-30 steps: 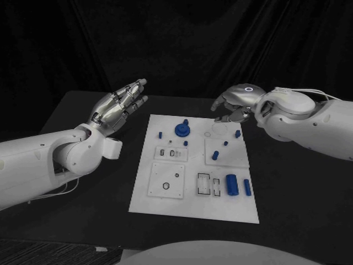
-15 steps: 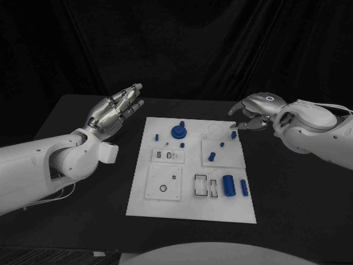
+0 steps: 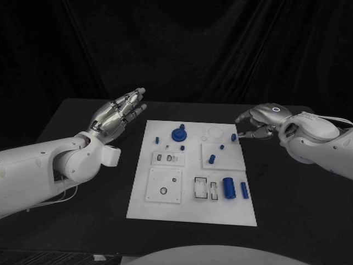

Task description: Assemble the parts on the task board

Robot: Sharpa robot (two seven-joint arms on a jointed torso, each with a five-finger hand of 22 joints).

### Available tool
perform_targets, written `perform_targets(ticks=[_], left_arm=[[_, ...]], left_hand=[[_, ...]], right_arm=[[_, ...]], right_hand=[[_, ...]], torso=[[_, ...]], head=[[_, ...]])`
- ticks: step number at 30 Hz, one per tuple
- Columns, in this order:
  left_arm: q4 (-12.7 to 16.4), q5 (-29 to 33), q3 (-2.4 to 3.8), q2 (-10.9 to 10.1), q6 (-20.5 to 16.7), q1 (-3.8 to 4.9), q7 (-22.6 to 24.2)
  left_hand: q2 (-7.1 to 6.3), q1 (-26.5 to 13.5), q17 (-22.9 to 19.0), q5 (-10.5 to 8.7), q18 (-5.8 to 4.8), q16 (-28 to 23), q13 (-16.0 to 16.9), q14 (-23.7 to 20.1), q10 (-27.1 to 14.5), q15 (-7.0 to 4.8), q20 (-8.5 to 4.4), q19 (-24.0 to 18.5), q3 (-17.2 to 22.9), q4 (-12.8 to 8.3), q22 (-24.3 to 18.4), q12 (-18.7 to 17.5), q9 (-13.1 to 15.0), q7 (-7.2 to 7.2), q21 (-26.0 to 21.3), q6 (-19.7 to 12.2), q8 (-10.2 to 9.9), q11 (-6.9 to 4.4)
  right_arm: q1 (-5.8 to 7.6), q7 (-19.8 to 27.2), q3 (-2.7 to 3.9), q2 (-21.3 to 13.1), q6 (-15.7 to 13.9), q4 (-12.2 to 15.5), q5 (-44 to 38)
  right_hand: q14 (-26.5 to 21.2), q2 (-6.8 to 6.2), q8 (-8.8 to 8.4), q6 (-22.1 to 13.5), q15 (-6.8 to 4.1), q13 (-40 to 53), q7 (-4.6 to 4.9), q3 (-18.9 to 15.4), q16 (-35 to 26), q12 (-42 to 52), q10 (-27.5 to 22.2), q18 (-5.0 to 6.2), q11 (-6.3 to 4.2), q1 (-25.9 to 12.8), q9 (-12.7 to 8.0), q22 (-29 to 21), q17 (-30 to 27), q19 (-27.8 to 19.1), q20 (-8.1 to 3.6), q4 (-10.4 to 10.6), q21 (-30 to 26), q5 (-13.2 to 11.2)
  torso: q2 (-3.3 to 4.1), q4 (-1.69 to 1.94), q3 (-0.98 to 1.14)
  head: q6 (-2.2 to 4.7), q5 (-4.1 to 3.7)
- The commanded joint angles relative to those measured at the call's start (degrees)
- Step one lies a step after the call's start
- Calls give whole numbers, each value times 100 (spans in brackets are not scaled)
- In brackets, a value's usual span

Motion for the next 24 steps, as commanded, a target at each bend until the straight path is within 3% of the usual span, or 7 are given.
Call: perform_targets(ticks=[1, 7, 11, 24], left_arm=[[7, -5, 5, -9, 111, -13, 287], [15, -5, 5, -36, 115, -23, 292], [23, -5, 5, -42, 124, -26, 297], [35, -6, 5, -65, 149, -32, 327]], left_hand=[[7, 53, -8, 29, 83, -21, 3, -2, -25, 38, 22, 8, 26, -6, 0, 34, 6, 14, -21, 4, 28, 32], [5, 60, -8, 33, 83, -21, 4, -2, -25, 37, 22, 7, 30, -6, -1, 37, 3, 9, -22, -13, 24, 29], [3, 65, -8, 34, 83, -21, 3, -2, -27, 36, 22, 7, 33, -6, 0, 37, 2, 3, -22, -24, 21, 27], [-10, 105, -8, 48, 83, -21, 7, -2, -22, 40, 25, 6, 61, 1, -1, 58, -20, -99, -23, -201, -29, -32]], right_arm=[[-28, -19, 4, 29, -136, -61, -4], [-65, -5, 5, 112, -69, -151, -4], [-102, -28, 5, 152, 45, -188, -4], [-201, -79, 5, 294, 285, -331, -4]], right_hand=[[594, -8, -10, -8, -42, 1508, 35, -2, 15, 14, 599, -44, -18, -1, -7, 493, 1507, -11, -40, 3, -44, 16], [594, 13, 40, 97, -43, 1508, 62, 19, 15, 14, 599, -45, 0, 36, 1, 493, 1507, -11, -50, -2, -65, 60], [594, 79, 37, 121, -40, 1508, 61, 94, 15, 14, 599, -42, 3, 229, -20, 494, 1507, -10, -49, -24, -110, 434], [594, 101, 50, 154, -39, 1508, 69, 106, 15, 14, 599, -35, 6, 271, -19, 480, 1507, -23, -48, -30, -154, 492]], torso=[[-2, 0, -1], [-7, 0, -5], [-3, 0, -1], [-6, 7, -13]], head=[[-10, 33], [-65, 12], [-59, -4], [-166, -2]])
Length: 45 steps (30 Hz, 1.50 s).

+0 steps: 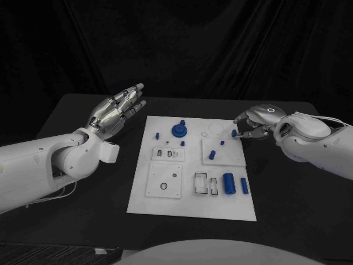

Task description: Assemble the parts on the task board

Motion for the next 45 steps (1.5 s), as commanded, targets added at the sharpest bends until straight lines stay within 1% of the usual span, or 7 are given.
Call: perform_targets(ticks=[1, 10, 18, 31, 32, 38, 45], left_arm=[[21, -5, 6, -12, 83, -10, 328], [28, -5, 6, -19, 100, -12, 340], [34, -5, 6, -19, 117, -13, 341], [49, -6, 6, 0, 177, -17, 324], [51, -6, 6, -1, 179, -18, 326], [44, -6, 6, -9, 171, -18, 340], [38, -5, 6, -3, 184, -19, 327]], left_hand=[[-2, 52, -5, 26, 83, -21, 7, -2, -21, 40, 25, 6, 29, 2, -1, 30, -7, -15, -23, -36, -27, -32], [-2, 55, -5, 29, 83, -21, 7, -2, -22, 39, 25, 7, 31, 2, -1, 31, -7, -21, -22, -43, -29, -33], [-3, 59, -5, 37, 84, -21, 7, -2, -23, 37, 25, 8, 35, 2, 0, 32, -5, -20, -22, -33, -27, -33], [-2, 84, -5, 74, 86, -21, 7, -2, -25, 41, 28, 8, 56, -4, 1, 38, 4, 23, -21, 16, -9, -11], [-3, 88, -5, 82, 86, -21, 7, -2, -25, 42, 29, 9, 60, -7, 1, 38, 4, 26, -21, 11, -10, -7], [-16, 122, -5, 131, 85, -21, 8, -2, -27, 47, 34, 10, 81, -32, 2, 44, 4, 36, -20, 13, -7, 3], [-32, 163, -5, 184, 85, -21, 7, -2, -31, 51, 38, 9, 108, -68, 1, 47, 4, 41, -21, 9, -6, 7]], right_arm=[[-25, -84, 3, 29, 172, -47, -9], [-59, -91, 3, 133, 197, -148, -9], [-74, -107, 4, 208, 219, -229, -9], [-90, -172, 4, 258, 326, -363, -9], [-93, -171, 4, 264, 331, -370, -9], [-100, -149, 4, 303, 342, -404, -9], [-105, -133, 4, 345, 360, -451, -9]], right_hand=[[595, 13, 44, 84, -37, 1509, -1, 36, 15, 14, 599, -35, 10, 73, 7, 481, 1508, -3, -27, -7, -27, 28], [595, 23, 83, 157, -32, 1509, 9, 38, 15, 14, 599, -35, 16, 98, 29, 483, 1508, -3, -25, -10, -37, 52], [595, 45, 131, 242, -22, 1509, 24, 34, 15, 14, 599, -29, 27, 94, 63, 473, 1508, -13, -18, -3, -76, 51], [595, 72, 181, 328, -6, 1509, 50, 7, 15, 14, 599, -22, 47, 7, 106, 459, 1508, -27, -5, 11, -130, -14], [595, 72, 181, 328, -6, 1509, 50, 7, 15, 14, 599, -22, 47, 7, 106, 459, 1508, -27, -5, 11, -130, -14], [595, 149, 250, 438, 5, 1509, 52, 34, 15, 14, 599, -17, 55, 5, 163, 458, 1508, -31, 7, -12, -163, 101], [595, 158, 278, 473, 4, 1509, 49, 40, 15, 14, 599, -16, 54, 19, 183, 460, 1508, -30, 9, -22, -171, 146]], torso=[[-4, 5, -10], [2, -3, 6], [0, 4, -5], [3, 1, 0], [1, 1, 1], [2, -2, -4], [0, 0, -3]], head=[[-20, 0], [-52, 36], [-70, 18], [-106, 9], [-125, -2], [-131, 7], [-152, 23]])
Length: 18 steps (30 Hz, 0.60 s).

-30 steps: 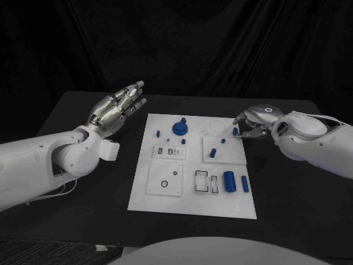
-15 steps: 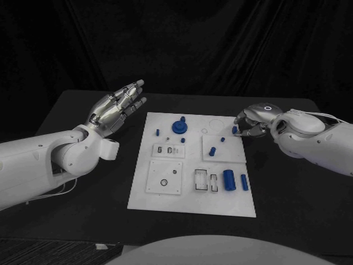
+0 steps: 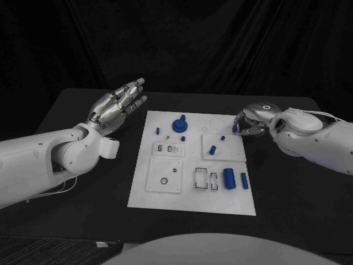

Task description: Assemble the parts on the task board

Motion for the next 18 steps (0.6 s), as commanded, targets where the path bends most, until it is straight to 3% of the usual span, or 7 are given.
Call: perform_targets(ticks=[1, 7, 11, 15, 18], left_arm=[[12, -4, 6, 9, 82, -6, 329], [6, -4, 6, 7, 85, -6, 318], [9, -4, 6, 3, 86, -6, 314], [6, -4, 6, 3, 89, -6, 307], [3, -4, 6, 7, 101, -6, 297]], left_hand=[[6, 44, -10, 35, 86, -21, 7, -2, -31, 51, 38, 9, 17, -10, 1, 27, 3, 40, -21, 9, -5, 7], [-1, 61, -10, 59, 86, -21, 8, -2, -32, 52, 39, 10, 29, -28, 2, 29, 3, 41, -20, 7, -5, 8], [-4, 66, -10, 66, 86, -21, 8, -2, -31, 51, 39, 10, 33, -34, 1, 30, 3, 41, -20, 5, -5, 9], [-9, 75, -10, 78, 86, -21, 8, -2, -32, 51, 39, 10, 39, -44, 1, 31, 3, 41, -20, 7, -4, 8], [-9, 76, -10, 80, 86, -21, 8, -2, -32, 51, 39, 9, 40, -45, 1, 31, 3, 41, -21, 7, -4, 8]], right_arm=[[-16, -79, 3, 11, 60, -22, -13], [-19, -67, 3, 48, 64, -56, -13], [-20, -53, 3, 65, 72, -73, -13], [-22, -34, 3, 78, 72, -83, -13], [-24, -19, 3, 87, 66, -88, -13]], right_hand=[[595, 55, 36, 51, 4, 1510, -3, 25, 15, 14, 599, -16, 54, 21, 7, 458, 1509, -30, 9, -7, -26, 15], [595, 56, 39, 55, 4, 1510, -2, 25, 15, 14, 599, -16, 53, 22, 9, 457, 1509, -31, 9, -7, -30, 17], [595, 104, 66, 46, 2, 1510, -5, 55, 15, 14, 599, -14, 51, 81, 47, 466, 1509, -27, 8, -46, -51, 349], [595, 132, 77, 11, -5, 1510, -19, 104, 15, 14, 599, -11, 41, 172, 78, 473, 1509, -27, 3, -123, -83, 874], [595, 140, 101, 32, -8, 1510, -20, 119, 15, 14, 599, -11, 38, 185, 100, 479, 1509, -25, 1, -146, -91, 1012]], torso=[[-3, 0, -2], [-3, 2, -2], [0, 10, -6], [-1, 6, -4], [-1, 0, 0]], head=[[-9, 14], [-1, 5], [-8, 1], [-4, 4], [-16, 10]])
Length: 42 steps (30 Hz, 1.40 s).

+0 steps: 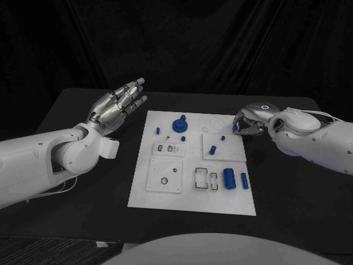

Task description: Assemble the parts on the task board

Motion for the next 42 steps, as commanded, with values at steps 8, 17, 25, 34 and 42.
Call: perform_targets(ticks=[8, 17, 25, 34, 42], left_arm=[[2, -4, 6, 13, 115, -6, 267], [3, -4, 6, 9, 127, -6, 237], [-14, -4, 6, 19, 140, -7, 194], [-32, -4, 6, 23, 145, -8, 155], [-46, -4, 6, 52, 153, -8, 129]], left_hand=[[6, 60, -5, 48, 86, -21, 8, -2, -33, 53, 40, 10, 16, -25, 1, 32, 3, 42, -20, 7, -3, 8], [6, 66, -5, 56, 85, -21, 8, -2, -32, 54, 41, 10, 22, -31, 1, 34, 3, 41, -20, 5, -3, 8], [6, 66, -5, 56, 85, -21, 8, -2, -32, 54, 41, 10, 22, -31, 1, 34, 3, 41, -20, 5, -3, 8], [7, 74, -5, 67, 85, -21, 7, -2, -35, 57, 42, 10, 30, -40, 1, 32, 3, 40, -20, 3, -4, 7], [6, 78, -5, 71, 84, -21, 7, -2, -35, 59, 43, 9, 35, -45, 1, 34, 4, 38, -21, 12, -1, 6]], right_arm=[[-20, -11, 3, 23, 31, -17, -14], [-22, -22, 3, 7, -20, 10, -14], [-12, -60, 4, -114, -296, 220, -14], [216, -227, 5, -278, -652, 901, -14], [362, -395, 5, -151, -442, 1456, -25]], right_hand=[[595, 45, 180, 176, -19, 1509, -22, 27, 15, 14, 599, -11, 22, 73, 118, 495, 1509, -20, -7, -92, -34, 140], [595, 139, 462, 386, -62, 1509, -107, 43, 15, 14, 599, -4, -42, 112, 335, 506, 1509, -25, -44, -217, -81, 143], [595, 177, 630, 512, -80, 1509, -142, 41, 15, 14, 599, -4, -72, 125, 469, 517, 1509, -24, -61, -286, -101, 135], [595, 154, 638, 476, -82, 1509, -107, 22, 15, 14, 599, 2, -59, 112, 493, 509, 1509, -33, -65, -300, -136, 101], [595, 158, 644, 472, -82, 1509, -102, 29, 15, 14, 599, 13, -53, 128, 503, 490, 1509, -51, -66, -319, -189, 107]], torso=[[-2, -8, 9], [1, -5, 5], [-2, -4, 5], [-5, -12, 4], [-9, -11, -1]], head=[[-64, -1], [-80, 18], [-73, 34], [-93, 90], [-93, 67]])
